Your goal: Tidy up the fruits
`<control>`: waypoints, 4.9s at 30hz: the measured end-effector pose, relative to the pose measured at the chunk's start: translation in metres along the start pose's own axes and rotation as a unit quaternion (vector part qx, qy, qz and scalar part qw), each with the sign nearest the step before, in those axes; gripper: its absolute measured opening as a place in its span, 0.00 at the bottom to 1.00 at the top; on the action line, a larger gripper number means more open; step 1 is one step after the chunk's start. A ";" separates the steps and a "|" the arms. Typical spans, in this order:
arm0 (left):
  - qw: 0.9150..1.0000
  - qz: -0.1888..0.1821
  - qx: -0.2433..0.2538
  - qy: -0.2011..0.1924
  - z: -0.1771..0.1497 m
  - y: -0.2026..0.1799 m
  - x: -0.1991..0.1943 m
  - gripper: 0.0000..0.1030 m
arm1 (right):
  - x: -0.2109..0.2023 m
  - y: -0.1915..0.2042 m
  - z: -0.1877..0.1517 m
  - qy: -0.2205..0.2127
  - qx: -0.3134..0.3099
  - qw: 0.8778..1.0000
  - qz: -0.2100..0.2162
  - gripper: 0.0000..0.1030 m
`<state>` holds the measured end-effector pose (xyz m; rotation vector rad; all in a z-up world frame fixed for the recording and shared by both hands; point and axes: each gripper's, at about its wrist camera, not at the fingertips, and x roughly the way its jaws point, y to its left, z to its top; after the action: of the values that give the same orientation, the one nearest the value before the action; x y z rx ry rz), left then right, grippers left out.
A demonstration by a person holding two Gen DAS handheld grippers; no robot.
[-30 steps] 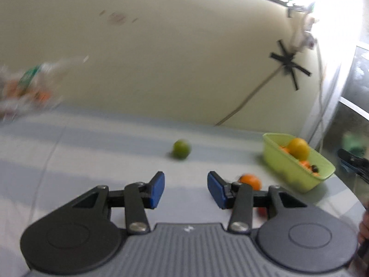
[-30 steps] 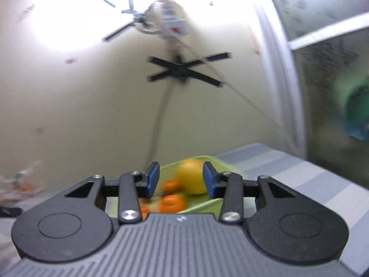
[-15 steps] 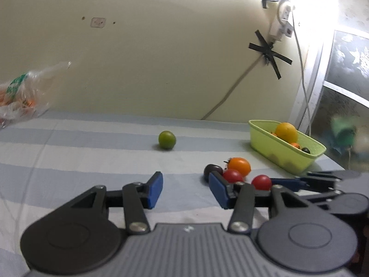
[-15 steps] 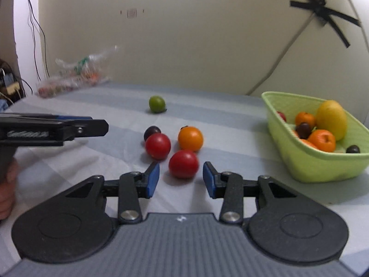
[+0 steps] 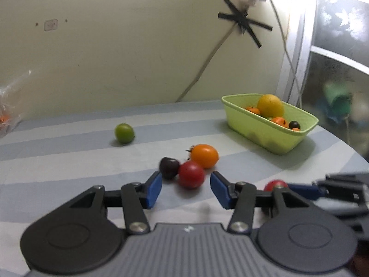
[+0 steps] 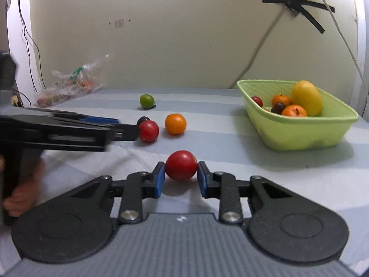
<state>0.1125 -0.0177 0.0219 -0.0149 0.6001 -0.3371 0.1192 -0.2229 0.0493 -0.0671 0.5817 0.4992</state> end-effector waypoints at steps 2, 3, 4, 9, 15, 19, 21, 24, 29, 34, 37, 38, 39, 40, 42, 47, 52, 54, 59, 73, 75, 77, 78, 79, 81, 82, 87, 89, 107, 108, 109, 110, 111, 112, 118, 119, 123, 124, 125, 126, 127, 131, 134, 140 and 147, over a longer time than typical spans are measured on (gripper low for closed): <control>1.000 0.010 -0.014 0.013 0.003 -0.006 0.009 0.44 | -0.002 -0.007 -0.001 0.000 0.021 1.000 0.010 0.32; 0.999 0.017 -0.020 0.022 0.003 -0.008 0.014 0.38 | -0.002 -0.011 -0.002 0.000 0.033 0.999 0.017 0.32; 0.999 0.023 -0.026 0.032 0.003 -0.010 0.019 0.35 | -0.002 -0.014 -0.002 0.001 0.043 0.999 0.023 0.32; 0.999 0.036 -0.017 0.020 -0.003 -0.013 0.018 0.27 | -0.002 -0.014 -0.001 -0.001 0.053 0.998 0.041 0.32; 1.000 0.004 -0.009 0.022 -0.022 -0.012 -0.012 0.27 | -0.005 -0.016 -0.002 -0.008 0.059 0.997 0.050 0.32; 0.999 -0.030 0.005 0.025 -0.041 -0.013 -0.040 0.27 | -0.006 -0.016 -0.002 -0.008 0.052 0.997 0.048 0.32; 0.999 -0.034 0.021 0.023 -0.049 -0.017 -0.051 0.28 | -0.007 -0.014 -0.003 -0.007 0.044 0.998 0.044 0.32; 0.999 -0.026 0.043 0.019 -0.058 -0.022 -0.064 0.29 | -0.008 -0.009 -0.006 0.005 0.024 0.999 0.036 0.32; 0.998 -0.025 0.048 0.015 -0.059 -0.023 -0.066 0.38 | -0.011 0.000 -0.011 0.011 -0.005 1.000 0.024 0.33; 0.999 -0.022 0.046 0.004 -0.059 -0.022 -0.068 0.44 | -0.012 0.005 -0.012 0.012 -0.021 1.000 0.009 0.35; 0.999 -0.013 0.042 0.000 -0.058 -0.020 -0.068 0.44 | -0.013 0.008 -0.013 0.011 -0.024 1.000 0.005 0.39; 0.999 -0.012 0.040 0.000 -0.057 -0.019 -0.068 0.44 | -0.013 0.008 -0.014 0.011 -0.025 1.000 0.004 0.39; 0.999 -0.009 0.038 0.002 -0.057 -0.018 -0.067 0.44 | -0.014 0.009 -0.014 0.011 -0.026 1.000 0.002 0.39; 0.999 -0.008 0.038 0.004 -0.056 -0.017 -0.065 0.44 | -0.014 0.009 -0.014 0.010 -0.026 1.000 0.002 0.39; 0.999 -0.008 0.034 0.013 -0.055 -0.015 -0.059 0.41 | -0.016 0.010 -0.015 0.009 -0.024 1.000 0.003 0.39; 0.999 -0.017 0.045 0.015 -0.052 -0.022 -0.052 0.28 | -0.017 0.004 -0.015 0.005 -0.011 1.000 0.010 0.30; 0.997 -0.064 0.033 0.014 -0.028 -0.031 -0.042 0.28 | -0.021 -0.005 -0.013 -0.012 0.018 1.000 0.013 0.30; 0.997 -0.071 0.041 0.000 -0.010 -0.038 -0.037 0.28 | -0.026 -0.011 -0.009 -0.032 0.018 0.999 0.003 0.30; 0.994 -0.103 0.043 -0.018 0.037 -0.060 -0.008 0.29 | -0.036 -0.042 0.011 -0.091 0.027 0.995 -0.044 0.30; 0.995 -0.094 0.034 0.025 0.093 -0.110 0.118 0.41 | -0.004 -0.128 0.035 -0.142 0.079 0.973 -0.162 0.48; 0.995 -0.099 0.020 0.024 0.091 -0.106 0.118 0.41 | -0.011 -0.129 0.034 -0.157 0.084 0.969 -0.172 0.51; 0.994 -0.105 0.011 0.017 0.094 -0.098 0.113 0.41 | -0.017 -0.135 0.032 -0.168 0.099 0.964 -0.179 0.51; 0.994 -0.108 0.005 0.008 0.094 -0.093 0.105 0.41 | -0.021 -0.138 0.032 -0.174 0.112 0.962 -0.180 0.51; 0.994 -0.110 -0.003 -0.004 0.095 -0.086 0.095 0.41 | -0.023 -0.144 0.032 -0.178 0.125 0.959 -0.181 0.51; 0.994 -0.109 -0.018 -0.025 0.095 -0.068 0.075 0.44 | -0.026 -0.154 0.031 -0.180 0.156 0.954 -0.181 0.51; 0.993 -0.105 -0.027 -0.037 0.093 -0.057 0.063 0.45 | -0.026 -0.159 0.031 -0.179 0.171 0.952 -0.181 0.51; 0.996 -0.033 -0.047 -0.073 0.063 0.006 0.011 0.48 | -0.024 -0.170 0.028 -0.171 0.210 0.947 -0.172 0.51; 0.996 0.002 -0.058 -0.068 0.046 0.030 -0.001 0.49 | -0.025 -0.164 0.027 -0.175 0.200 0.948 -0.177 0.51; 0.990 0.101 -0.077 -0.063 -0.018 0.097 -0.031 0.55 | 0.013 -0.005 0.041 -0.104 0.004 0.994 -0.031 0.49; 0.990 0.099 -0.078 -0.063 -0.018 0.099 -0.031 0.55 | 0.022 0.008 0.047 -0.097 -0.017 0.995 -0.028 0.49; 0.990 0.097 -0.080 -0.060 -0.018 0.099 -0.031 0.55 | 0.031 0.016 0.052 -0.091 -0.032 0.995 -0.028 0.49; 0.990 0.095 -0.082 -0.057 -0.018 0.100 -0.031 0.55 | 0.040 0.022 0.057 -0.083 -0.041 0.995 -0.028 0.49; 0.991 0.092 -0.086 -0.053 -0.017 0.101 -0.030 0.55 | 0.050 0.027 0.062 -0.074 -0.045 0.996 -0.029 0.49; 0.991 0.091 -0.090 -0.050 -0.017 0.102 -0.030 0.55 | 0.061 0.030 0.068 -0.064 -0.046 0.996 -0.028 0.49; 0.988 0.081 -0.126 -0.021 -0.016 0.113 -0.023 0.55 | 0.110 0.048 0.103 -0.016 -0.052 0.998 -0.011 0.49; 0.988 0.079 -0.135 -0.017 -0.017 0.116 -0.022 0.55 | 0.118 0.049 0.108 -0.009 -0.050 0.999 -0.008 0.49; 0.985 0.072 -0.158 -0.011 -0.019 0.123 -0.021 0.55 | 0.141 0.052 0.121 0.022 -0.055 0.998 -0.011 0.49; 0.985 0.073 -0.158 -0.011 -0.019 0.123 -0.021 0.55 | 0.145 0.050 0.123 0.029 -0.048 0.998 -0.010 0.49; 0.985 0.075 -0.156 -0.010 -0.019 0.122 -0.020 0.56 | 0.150 0.047 0.125 0.037 -0.037 0.999 -0.008 0.49; 0.985 0.077 -0.152 -0.010 -0.018 0.121 -0.020 0.56 | 0.155 0.045 0.129 0.048 -0.026 0.999 -0.001 0.50; 0.986 0.079 -0.149 -0.009 -0.018 0.119 -0.020 0.57 | 0.159 0.045 0.131 0.058 -0.017 0.998 0.009 0.50; 0.986 0.076 -0.151 -0.010 -0.018 0.121 -0.020 0.57 | 0.179 0.060 0.132 0.089 -0.026 0.996 0.019 0.50; 0.986 0.075 -0.151 -0.010 -0.018 0.121 -0.020 0.57 | 0.197 0.069 0.127 0.111 -0.046 0.993 -0.003 0.46; 0.983 0.056 -0.173 -0.022 -0.019 0.127 -0.026 0.59 | 0.179 0.072 0.119 0.104 -0.056 0.993 0.014 0.30; 0.978 -0.044 -0.198 -0.054 -0.019 0.127 -0.039 0.60 | 0.095 0.090 0.069 0.067 -0.133 0.987 0.062 0.30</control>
<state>0.1107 0.1161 0.0132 -0.4413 0.5517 -0.2951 0.1806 -0.0893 0.0620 -0.3212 0.6503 0.6964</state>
